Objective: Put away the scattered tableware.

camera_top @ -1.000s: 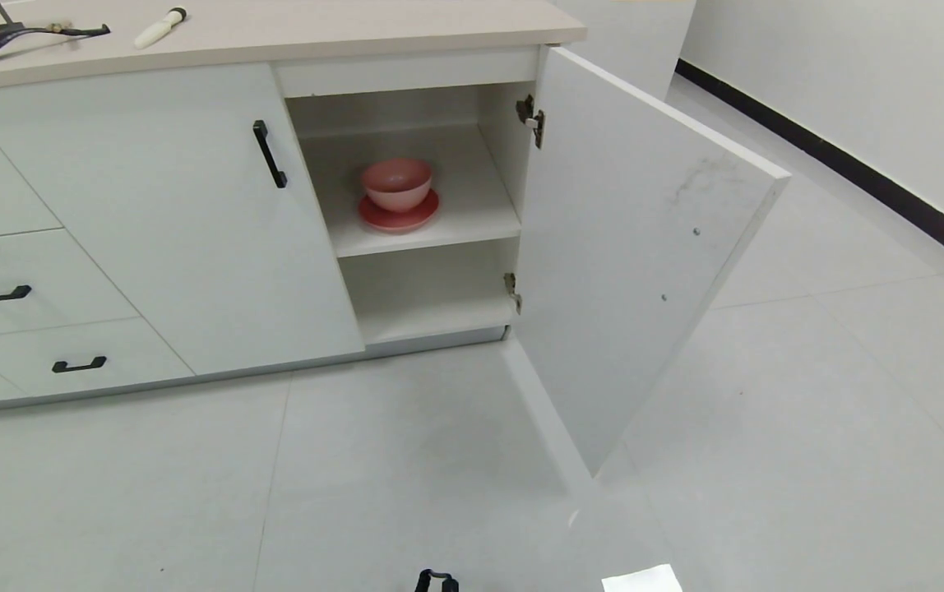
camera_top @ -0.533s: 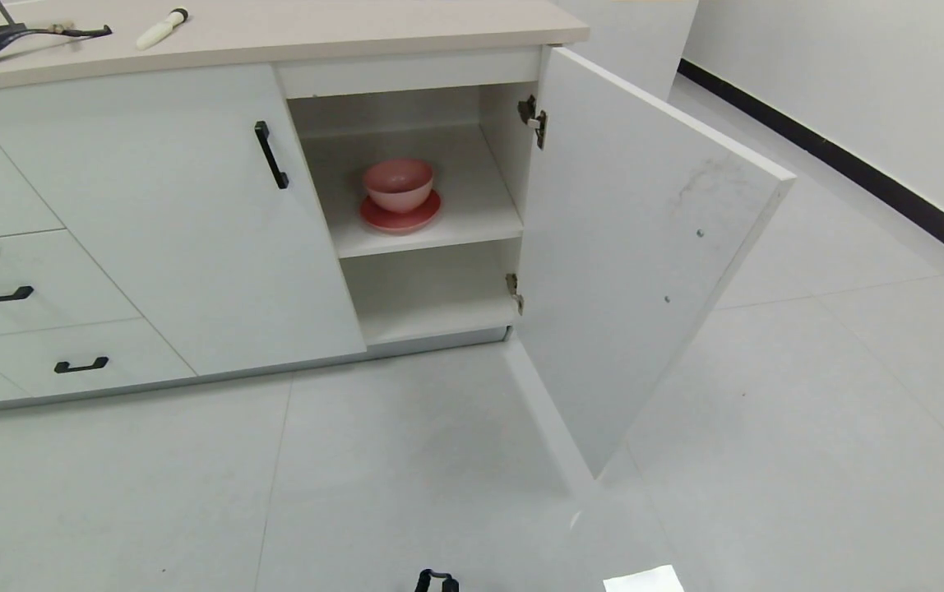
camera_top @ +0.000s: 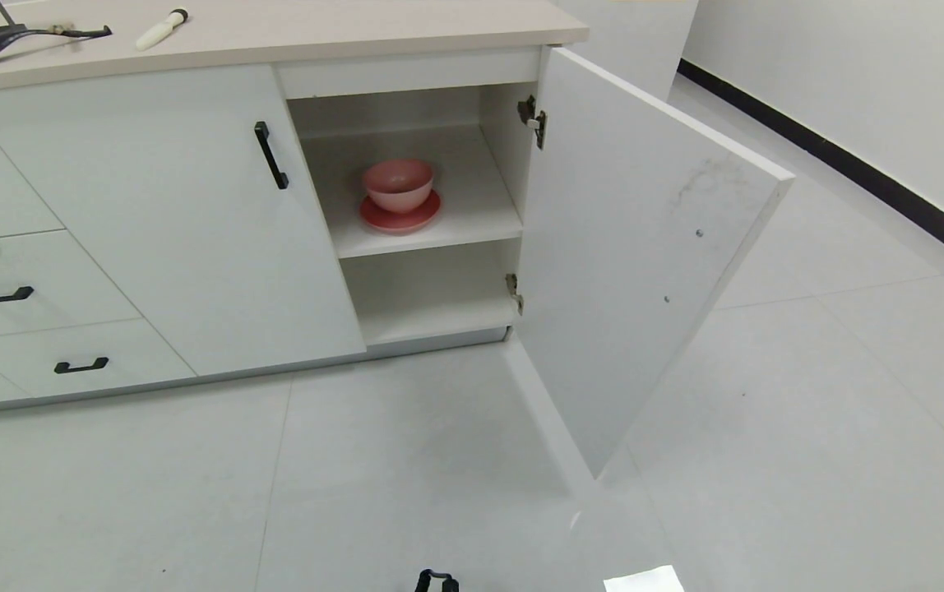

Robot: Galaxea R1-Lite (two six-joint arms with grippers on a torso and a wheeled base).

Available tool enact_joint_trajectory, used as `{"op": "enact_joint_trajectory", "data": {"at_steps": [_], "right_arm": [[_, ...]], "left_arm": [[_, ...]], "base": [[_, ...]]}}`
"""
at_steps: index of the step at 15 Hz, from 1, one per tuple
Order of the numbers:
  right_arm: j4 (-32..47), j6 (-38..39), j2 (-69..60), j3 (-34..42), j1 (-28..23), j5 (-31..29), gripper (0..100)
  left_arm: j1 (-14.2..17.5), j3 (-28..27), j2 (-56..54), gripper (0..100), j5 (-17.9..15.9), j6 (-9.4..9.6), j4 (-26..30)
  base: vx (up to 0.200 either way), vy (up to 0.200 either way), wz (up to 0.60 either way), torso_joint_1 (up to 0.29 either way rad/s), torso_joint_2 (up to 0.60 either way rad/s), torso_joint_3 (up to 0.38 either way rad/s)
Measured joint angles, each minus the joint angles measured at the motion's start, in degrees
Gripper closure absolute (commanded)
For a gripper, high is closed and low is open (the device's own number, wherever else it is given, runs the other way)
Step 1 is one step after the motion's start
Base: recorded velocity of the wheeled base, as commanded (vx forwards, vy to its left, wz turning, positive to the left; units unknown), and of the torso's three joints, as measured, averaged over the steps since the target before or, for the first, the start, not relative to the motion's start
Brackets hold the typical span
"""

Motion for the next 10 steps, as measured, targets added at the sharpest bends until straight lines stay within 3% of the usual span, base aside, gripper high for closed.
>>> {"op": "enact_joint_trajectory", "data": {"at_steps": [1, 10], "right_arm": [[0.2, -0.4, 2.4, -2.2, 0.1, 1.2, 100], [-5.4, -5.5, 28.8, -17.2, 1.8, 10.2, 100]], "left_arm": [[0.0, 0.0, 0.0, 0, 0.0, 0.02, 0.0], [0.0, 0.0, 0.0, 0, -0.1, 0.0, 0.0]], "base": [[0.0, -0.2, 0.0, 0.007, 0.0, -0.002], [0.0, 0.0, 0.0, 0.0, 0.0, 0.0]]}}
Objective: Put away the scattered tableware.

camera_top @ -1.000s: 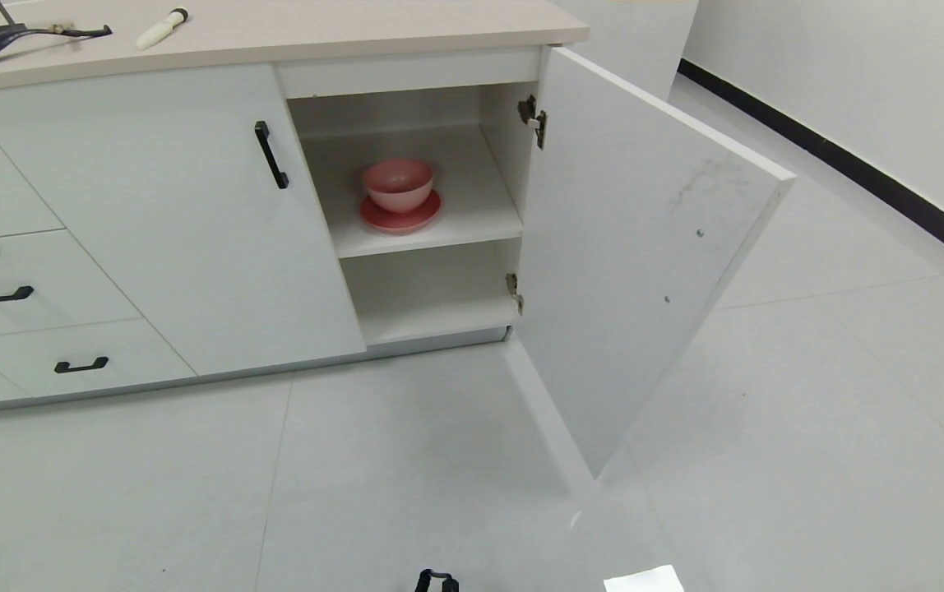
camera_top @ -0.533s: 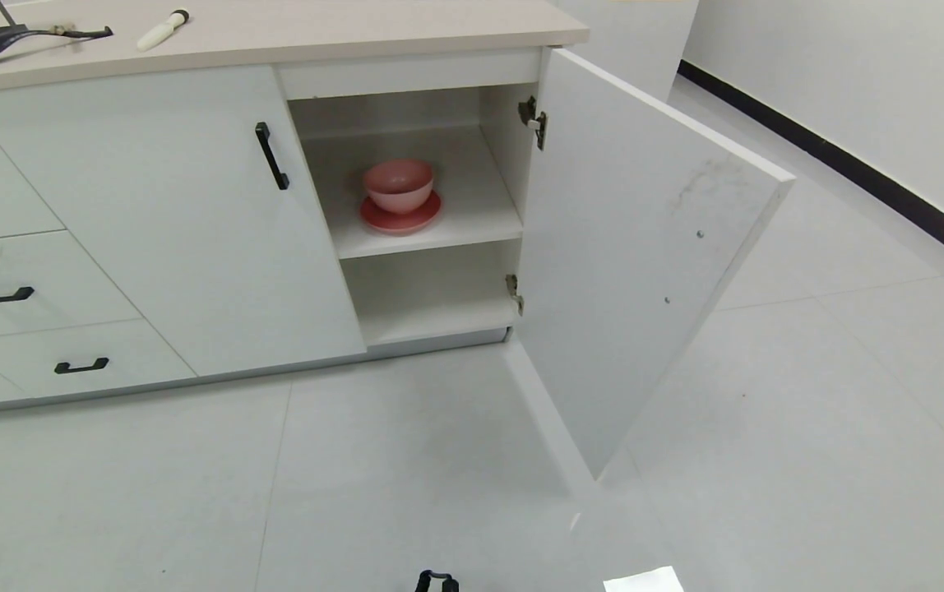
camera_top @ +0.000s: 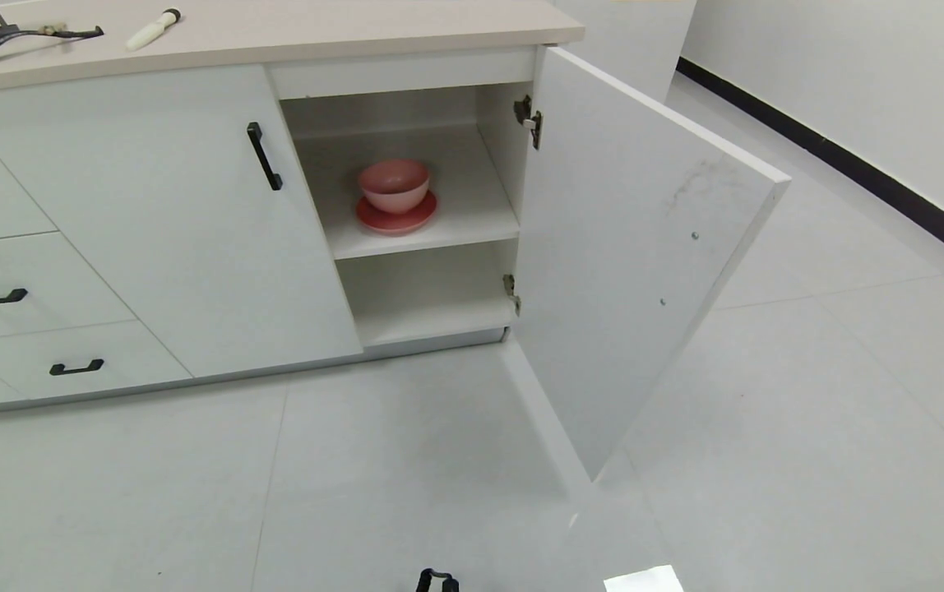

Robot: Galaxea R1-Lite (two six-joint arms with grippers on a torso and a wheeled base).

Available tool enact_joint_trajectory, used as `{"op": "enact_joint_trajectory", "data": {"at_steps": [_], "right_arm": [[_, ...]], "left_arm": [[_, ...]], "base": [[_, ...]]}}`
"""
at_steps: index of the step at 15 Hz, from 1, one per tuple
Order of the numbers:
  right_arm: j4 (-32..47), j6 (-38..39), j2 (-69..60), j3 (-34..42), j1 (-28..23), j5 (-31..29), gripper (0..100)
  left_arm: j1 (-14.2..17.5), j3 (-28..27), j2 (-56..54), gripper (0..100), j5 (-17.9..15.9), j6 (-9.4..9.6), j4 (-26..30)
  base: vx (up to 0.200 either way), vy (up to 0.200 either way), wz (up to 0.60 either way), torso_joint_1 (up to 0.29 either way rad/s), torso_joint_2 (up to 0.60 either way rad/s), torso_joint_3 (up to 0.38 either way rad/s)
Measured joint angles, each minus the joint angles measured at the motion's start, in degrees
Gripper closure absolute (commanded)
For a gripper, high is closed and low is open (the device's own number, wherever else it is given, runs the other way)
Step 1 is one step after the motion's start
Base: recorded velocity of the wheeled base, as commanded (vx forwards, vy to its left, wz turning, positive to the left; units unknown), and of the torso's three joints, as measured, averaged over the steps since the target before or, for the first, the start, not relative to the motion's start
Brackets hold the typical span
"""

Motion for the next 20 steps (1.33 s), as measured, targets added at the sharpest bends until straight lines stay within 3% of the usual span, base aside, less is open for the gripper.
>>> {"op": "enact_joint_trajectory", "data": {"at_steps": [2, 6, 9, 14, 20], "right_arm": [[-8.6, -0.8, 6.8, -0.3, 0.4, 2.4, 100], [-43.5, -2.5, 26.4, 3.6, 0.3, 9.2, 100], [-60.9, -4.9, 42.6, 3.7, -2.8, 18.9, 100], [-65.7, -7.3, 58.3, -6.7, -4.2, 24.0, 100], [-65.8, -8.5, 68.2, -13.7, -2.7, 24.7, 100]], "left_arm": [[0.0, 0.0, 0.0, 0, 0.0, 0.0, 0.0], [0.0, 0.0, 0.0, 0, 0.0, -0.35, 0.0], [0.0, 0.0, 0.0, 0, 0.0, -0.43, 0.0], [0.0, 0.0, 0.0, 0, 0.0, -0.4, 0.0], [0.0, 0.0, 0.0, 0, -0.1, -0.4, 0.1]], "base": [[0.0, 0.0, 0.0, 0.0, 0.0, 0.0], [0.0, 0.0, 0.0, 0.0, 0.0, 0.0], [0.0, 0.0, 0.0, 0.0, 0.0, 0.0], [0.0, 0.0, 0.0, 0.0, 0.0, 0.0], [0.0, 0.0, 0.0, 0.0, 0.0, 0.0]]}}
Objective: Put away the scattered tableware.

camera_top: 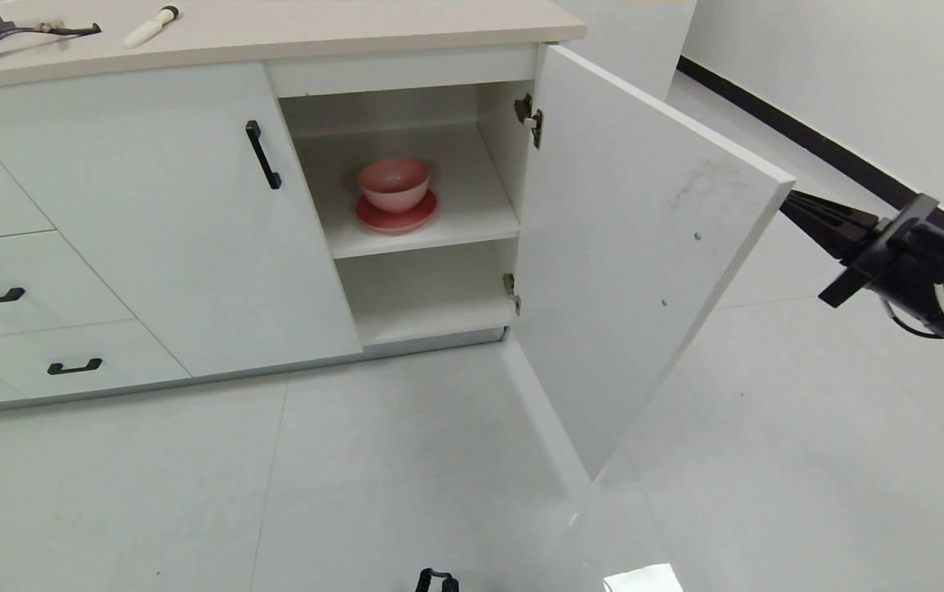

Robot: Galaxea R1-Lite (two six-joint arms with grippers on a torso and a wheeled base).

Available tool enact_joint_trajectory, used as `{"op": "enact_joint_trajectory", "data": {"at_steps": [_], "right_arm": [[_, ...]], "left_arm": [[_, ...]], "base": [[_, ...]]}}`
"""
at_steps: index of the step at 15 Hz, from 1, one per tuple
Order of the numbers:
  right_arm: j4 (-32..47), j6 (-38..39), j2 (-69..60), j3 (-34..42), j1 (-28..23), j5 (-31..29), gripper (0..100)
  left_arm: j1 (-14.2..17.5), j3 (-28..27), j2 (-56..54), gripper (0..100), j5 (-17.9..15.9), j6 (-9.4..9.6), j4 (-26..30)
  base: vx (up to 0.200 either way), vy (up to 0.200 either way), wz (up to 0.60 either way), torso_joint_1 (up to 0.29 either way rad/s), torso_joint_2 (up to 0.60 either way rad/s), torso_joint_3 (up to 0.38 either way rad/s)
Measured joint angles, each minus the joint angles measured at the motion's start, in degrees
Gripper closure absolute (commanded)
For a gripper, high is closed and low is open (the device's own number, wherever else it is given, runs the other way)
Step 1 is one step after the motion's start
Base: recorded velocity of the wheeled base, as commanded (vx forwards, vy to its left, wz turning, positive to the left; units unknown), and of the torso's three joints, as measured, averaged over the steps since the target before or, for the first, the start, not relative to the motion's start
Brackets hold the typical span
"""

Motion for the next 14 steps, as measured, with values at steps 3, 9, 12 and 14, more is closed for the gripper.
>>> {"op": "enact_joint_trajectory", "data": {"at_steps": [3, 9, 12, 14], "right_arm": [[0.0, -0.2, 1.9, -2.0, 2.3, 0.0, 100], [0.0, -0.3, 3.1, -2.5, 6.0, -0.1, 100], [0.0, -0.3, 3.2, -2.5, 7.6, -0.2, 100], [0.0, -0.3, 3.2, -2.4, 8.0, -0.2, 100]], "left_arm": [[0.0, 0.0, 0.0, 0, 0.0, 0.0, 0.0], [0.0, 0.0, 0.0, 0, 0.0, 0.0, 0.0], [0.0, 0.0, 0.0, 0, 0.0, 0.0, 0.0], [0.0, 0.0, 0.0, 0, 0.0, 0.0, 0.0]], "base": [[0.0, 0.0, 0.0, 0.0, 0.0, 0.0], [0.0, 0.0, 0.0, 0.0, 0.0, 0.0], [0.0, 0.0, 0.0, 0.0, 0.0, 0.0], [0.0, 0.0, 0.0, 0.0, 0.0, 0.0]]}}
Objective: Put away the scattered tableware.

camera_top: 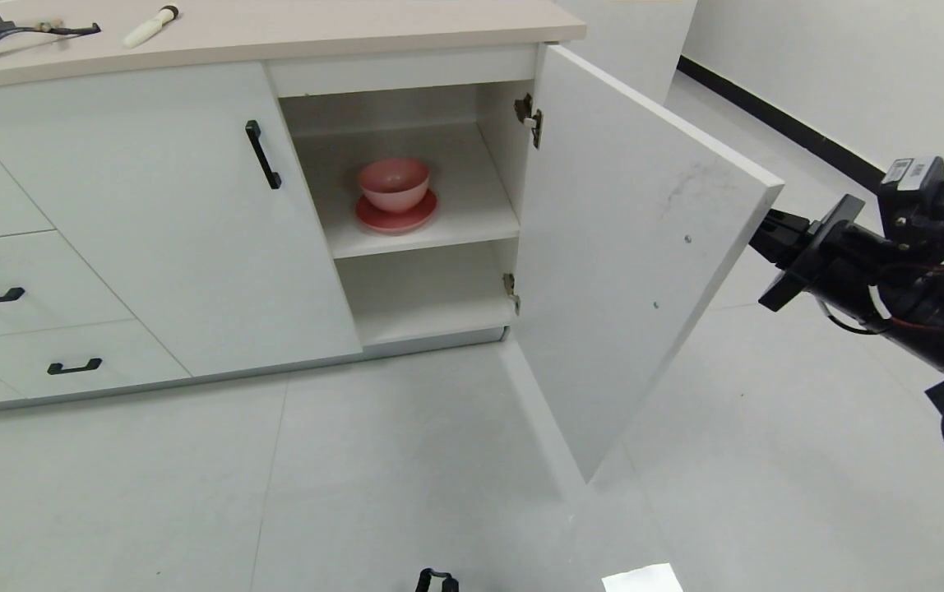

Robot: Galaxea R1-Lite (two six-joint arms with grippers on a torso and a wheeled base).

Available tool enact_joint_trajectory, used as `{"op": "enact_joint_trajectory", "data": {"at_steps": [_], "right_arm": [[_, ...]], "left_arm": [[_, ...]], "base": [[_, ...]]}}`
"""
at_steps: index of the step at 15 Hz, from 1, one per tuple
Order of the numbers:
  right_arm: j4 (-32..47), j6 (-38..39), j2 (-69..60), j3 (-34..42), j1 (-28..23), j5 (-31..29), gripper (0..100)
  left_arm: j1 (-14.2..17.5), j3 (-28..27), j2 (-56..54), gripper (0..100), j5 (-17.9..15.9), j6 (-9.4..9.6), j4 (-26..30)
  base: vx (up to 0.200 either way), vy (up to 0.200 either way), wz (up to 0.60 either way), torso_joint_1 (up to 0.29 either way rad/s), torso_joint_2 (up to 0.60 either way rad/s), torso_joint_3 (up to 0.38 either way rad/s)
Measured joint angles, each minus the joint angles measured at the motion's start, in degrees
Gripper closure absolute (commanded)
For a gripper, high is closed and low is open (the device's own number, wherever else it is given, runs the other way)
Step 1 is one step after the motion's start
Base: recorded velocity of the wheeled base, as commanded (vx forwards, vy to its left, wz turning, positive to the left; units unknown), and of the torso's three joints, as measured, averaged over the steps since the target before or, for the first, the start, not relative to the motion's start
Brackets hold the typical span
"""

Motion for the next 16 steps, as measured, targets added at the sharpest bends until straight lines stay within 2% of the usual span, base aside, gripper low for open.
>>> {"op": "enact_joint_trajectory", "data": {"at_steps": [5, 8, 16], "right_arm": [[0.0, 0.2, 0.0, 0.1, 2.8, -0.1, 100], [0.1, 0.6, 0.1, -0.1, 7.2, -2.2, 100], [0.2, 0.7, 5.5, -6.3, 14.9, -3.2, 100]], "left_arm": [[0.0, 0.0, 0.0, 0, 0.0, 0.0, 0.0], [0.0, 0.0, 0.0, 0, 0.0, 0.0, 0.0], [0.0, 0.0, 0.0, 0, 0.0, 0.0, 0.0]], "base": [[0.0, 0.0, 0.0, 0.0, 0.0, 0.0], [0.0, 0.0, 0.0, 0.0, 0.0, 0.0], [0.0, 0.0, 0.0, 0.0, 0.0, 0.0]]}}
